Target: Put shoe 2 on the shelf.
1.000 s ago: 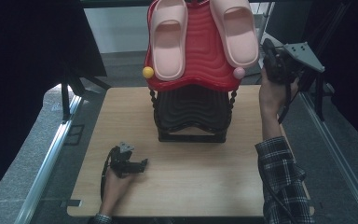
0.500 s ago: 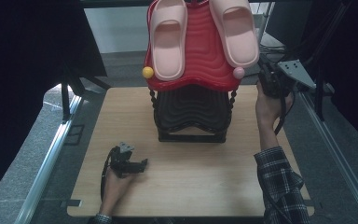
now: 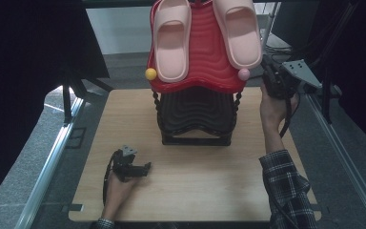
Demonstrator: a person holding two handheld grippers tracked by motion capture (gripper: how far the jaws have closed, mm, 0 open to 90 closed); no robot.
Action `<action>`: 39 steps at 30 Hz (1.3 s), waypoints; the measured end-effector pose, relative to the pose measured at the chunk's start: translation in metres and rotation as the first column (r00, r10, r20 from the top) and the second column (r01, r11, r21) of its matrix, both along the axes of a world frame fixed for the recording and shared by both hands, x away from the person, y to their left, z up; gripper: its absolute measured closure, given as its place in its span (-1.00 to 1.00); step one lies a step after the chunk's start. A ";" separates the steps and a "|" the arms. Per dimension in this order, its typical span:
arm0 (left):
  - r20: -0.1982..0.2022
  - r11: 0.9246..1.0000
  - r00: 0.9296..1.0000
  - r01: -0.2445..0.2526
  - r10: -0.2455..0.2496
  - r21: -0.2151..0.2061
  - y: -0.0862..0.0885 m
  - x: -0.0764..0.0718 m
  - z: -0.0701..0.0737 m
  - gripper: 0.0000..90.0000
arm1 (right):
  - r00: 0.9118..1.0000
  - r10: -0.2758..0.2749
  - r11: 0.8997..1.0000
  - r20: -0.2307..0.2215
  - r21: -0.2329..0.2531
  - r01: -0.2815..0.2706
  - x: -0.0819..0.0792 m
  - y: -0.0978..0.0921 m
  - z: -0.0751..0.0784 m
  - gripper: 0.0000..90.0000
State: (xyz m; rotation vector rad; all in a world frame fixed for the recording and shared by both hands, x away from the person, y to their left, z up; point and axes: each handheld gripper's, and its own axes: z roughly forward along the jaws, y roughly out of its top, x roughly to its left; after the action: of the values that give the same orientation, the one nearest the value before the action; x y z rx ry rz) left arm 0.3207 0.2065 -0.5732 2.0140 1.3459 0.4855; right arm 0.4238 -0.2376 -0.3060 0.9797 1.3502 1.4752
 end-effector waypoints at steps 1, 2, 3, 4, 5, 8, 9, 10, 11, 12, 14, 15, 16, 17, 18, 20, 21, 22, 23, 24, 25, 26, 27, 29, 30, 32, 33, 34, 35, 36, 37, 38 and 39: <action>0.000 1.000 1.000 0.000 0.000 -0.001 0.000 0.000 0.000 -0.86 | 1.000 0.004 1.000 -0.003 -0.010 -0.004 0.001 0.001 0.000 0.99; 0.000 1.000 1.000 0.000 0.000 -0.001 0.000 0.000 0.000 -0.86 | 1.000 0.000 1.000 -0.004 -0.023 0.000 0.001 0.001 0.001 0.99; 0.000 1.000 1.000 0.000 0.000 -0.001 0.000 0.000 0.000 -0.86 | 1.000 -0.009 0.999 0.010 -0.033 0.010 0.002 0.001 0.003 0.98; 0.000 1.000 1.000 0.000 0.000 -0.001 0.000 0.000 0.000 -0.86 | 1.000 -0.009 1.000 0.015 -0.021 0.009 0.003 -0.001 0.005 0.98; 0.000 1.000 1.000 0.000 0.000 -0.001 0.000 0.000 0.000 -0.86 | 1.000 -0.009 1.000 0.015 -0.021 0.009 0.003 -0.001 0.005 0.98; 0.000 1.000 1.000 0.000 0.000 -0.001 0.000 0.000 0.000 -0.86 | 1.000 -0.002 1.000 0.022 -0.003 0.002 0.002 0.000 0.012 0.98; 0.000 1.000 1.000 0.000 0.000 -0.001 0.000 0.000 0.000 -0.86 | 1.000 -0.003 1.000 0.020 -0.016 0.004 0.002 0.002 0.014 0.99; 0.001 1.000 1.000 -0.001 0.001 -0.001 0.000 0.000 0.000 -0.86 | 1.000 -0.007 1.000 0.020 -0.025 0.007 0.002 0.003 0.015 0.99; 0.000 1.000 1.000 0.000 0.000 -0.001 0.000 0.000 0.000 -0.86 | 1.000 0.000 1.000 0.021 -0.021 0.000 0.002 0.005 0.016 0.99; 0.001 1.000 1.000 0.000 0.000 0.000 0.000 0.000 0.000 -0.86 | 1.000 0.000 1.000 0.021 -0.021 0.000 0.002 0.005 0.016 0.99; 0.001 1.000 1.000 0.000 0.000 0.000 0.000 0.000 0.000 -0.86 | 1.000 0.008 1.000 0.014 -0.024 -0.008 0.004 0.008 0.016 0.99; 0.000 1.000 1.000 0.000 0.000 -0.001 0.000 0.000 0.000 -0.86 | 1.000 0.017 0.999 0.014 -0.029 -0.016 0.004 0.010 0.017 0.98; 0.001 1.000 1.000 0.000 0.000 0.000 0.000 0.000 0.000 -0.86 | 1.000 0.027 0.999 0.014 -0.034 -0.027 0.005 0.013 0.017 0.98; 0.001 1.000 1.000 0.000 0.000 -0.001 0.000 0.000 0.000 -0.86 | 0.999 0.032 0.999 0.016 -0.035 -0.031 0.005 0.016 0.017 0.98; 0.001 1.000 1.000 -0.001 0.001 -0.001 0.000 0.000 0.000 -0.86 | 0.999 0.038 0.998 0.013 -0.050 -0.037 0.005 0.019 0.018 0.98; 0.000 1.000 1.000 0.000 0.000 0.000 0.000 0.000 0.000 -0.86 | 0.999 0.051 0.996 0.020 -0.074 -0.049 0.007 0.025 0.019 0.98; 0.000 1.000 1.000 0.000 0.000 0.000 0.000 0.000 0.000 -0.86 | 0.998 0.058 0.995 0.023 -0.084 -0.055 0.009 0.025 0.021 0.98; -0.001 1.000 1.000 0.001 -0.001 0.000 0.000 0.000 0.000 -0.86 | 0.998 0.052 0.994 0.022 -0.093 -0.050 0.010 0.026 0.022 0.98; -0.001 1.000 1.000 0.001 -0.001 0.000 0.000 0.000 0.000 -0.86 | 0.998 0.053 0.993 0.015 -0.102 -0.051 0.012 0.026 0.023 0.98; -0.001 1.000 1.000 0.001 -0.001 0.000 0.000 0.000 0.000 -0.86 | 0.998 0.053 0.993 0.015 -0.102 -0.051 0.012 0.026 0.023 0.98; -0.001 1.000 1.000 0.001 -0.001 -0.001 0.000 0.000 0.000 -0.86 | 0.998 0.054 0.993 0.013 -0.106 -0.052 0.014 0.027 0.025 0.98; -0.001 1.000 1.000 0.002 -0.002 -0.001 0.000 0.000 0.000 -0.86 | 0.999 0.051 0.992 0.013 -0.112 -0.049 0.015 0.027 0.026 0.98; -0.001 1.000 1.000 0.002 -0.002 0.000 0.000 0.000 0.000 -0.86 | 0.999 0.053 0.992 0.012 -0.116 -0.051 0.017 0.027 0.028 0.98; -0.001 1.000 1.000 0.003 -0.003 -0.001 0.000 0.000 0.000 -0.86 | 0.998 0.054 0.990 0.012 -0.128 -0.052 0.020 0.027 0.031 0.99; -0.001 1.000 1.000 0.003 -0.003 -0.001 0.000 0.000 0.000 -0.86 | 0.998 0.054 0.990 0.014 -0.134 -0.051 0.021 0.027 0.032 0.99; -0.001 1.000 1.000 0.004 -0.004 -0.001 0.000 0.000 0.000 -0.86 | 0.997 0.077 0.988 0.005 -0.133 -0.076 0.025 0.027 0.035 0.99; -0.001 1.000 1.000 0.004 -0.004 -0.001 0.000 0.000 0.000 -0.86 | 0.997 0.077 0.988 0.005 -0.133 -0.076 0.025 0.027 0.035 0.99; -0.001 1.000 1.000 0.004 -0.004 -0.001 0.000 0.000 0.000 -0.86 | 0.996 0.086 0.987 0.004 -0.134 -0.085 0.026 0.028 0.036 0.99; -0.001 1.000 1.000 0.004 -0.004 -0.001 0.000 0.000 0.000 -0.86 | 0.996 0.092 0.985 0.001 -0.145 -0.091 0.026 0.029 0.036 0.99; -0.001 1.000 1.000 0.004 -0.004 -0.001 0.000 0.000 0.000 -0.86 | 0.995 0.097 0.984 0.005 -0.150 -0.095 0.027 0.032 0.036 0.99; -0.001 1.000 1.000 0.004 -0.004 -0.001 0.000 0.000 0.000 -0.86 | 0.995 0.095 0.982 0.008 -0.162 -0.092 0.027 0.033 0.036 0.99; -0.001 1.000 1.000 0.005 -0.005 -0.001 0.000 0.000 0.000 -0.86 | 0.995 0.099 0.982 0.012 -0.166 -0.096 0.027 0.033 0.037 0.99; -0.001 1.000 1.000 0.005 -0.005 -0.001 0.000 0.000 0.000 -0.86 | 0.995 0.104 0.980 0.009 -0.171 -0.101 0.027 0.032 0.037 0.99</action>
State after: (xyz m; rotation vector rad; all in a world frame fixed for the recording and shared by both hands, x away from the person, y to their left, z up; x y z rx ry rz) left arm 0.3205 0.2063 -0.5731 2.0164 1.3419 0.4814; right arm 0.4511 -0.2059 -0.2689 0.7960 1.5061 1.4135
